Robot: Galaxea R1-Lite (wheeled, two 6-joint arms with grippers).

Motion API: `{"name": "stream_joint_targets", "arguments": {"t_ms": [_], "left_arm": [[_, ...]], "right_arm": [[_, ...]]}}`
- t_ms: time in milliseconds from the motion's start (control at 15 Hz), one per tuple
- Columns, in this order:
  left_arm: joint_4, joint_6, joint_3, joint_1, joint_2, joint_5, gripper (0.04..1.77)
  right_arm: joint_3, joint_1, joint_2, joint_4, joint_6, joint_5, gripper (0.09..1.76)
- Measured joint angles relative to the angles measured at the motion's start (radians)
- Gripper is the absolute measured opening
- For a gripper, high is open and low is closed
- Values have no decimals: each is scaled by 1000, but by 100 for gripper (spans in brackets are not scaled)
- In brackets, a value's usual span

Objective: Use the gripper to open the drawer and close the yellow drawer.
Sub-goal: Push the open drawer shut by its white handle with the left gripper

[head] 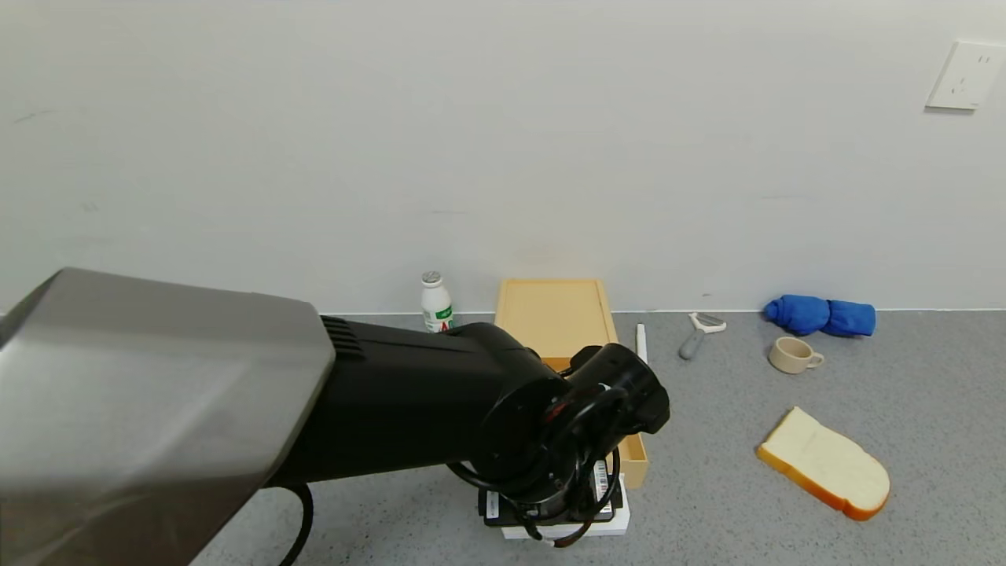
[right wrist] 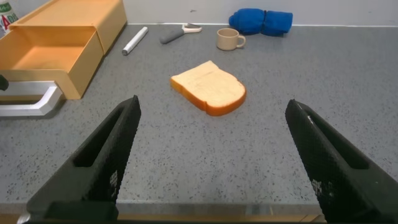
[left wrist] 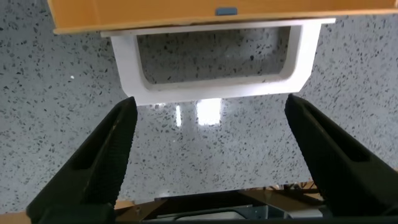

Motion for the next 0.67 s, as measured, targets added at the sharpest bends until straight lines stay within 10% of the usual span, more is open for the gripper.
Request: {"name": "stream_joint_targets", "arguments": {"t_ms": [667], "left_arm": [[1,-19,-49,31,54,33,172]], "right_arm": [[0,0,0,0,0,0,171]]}}
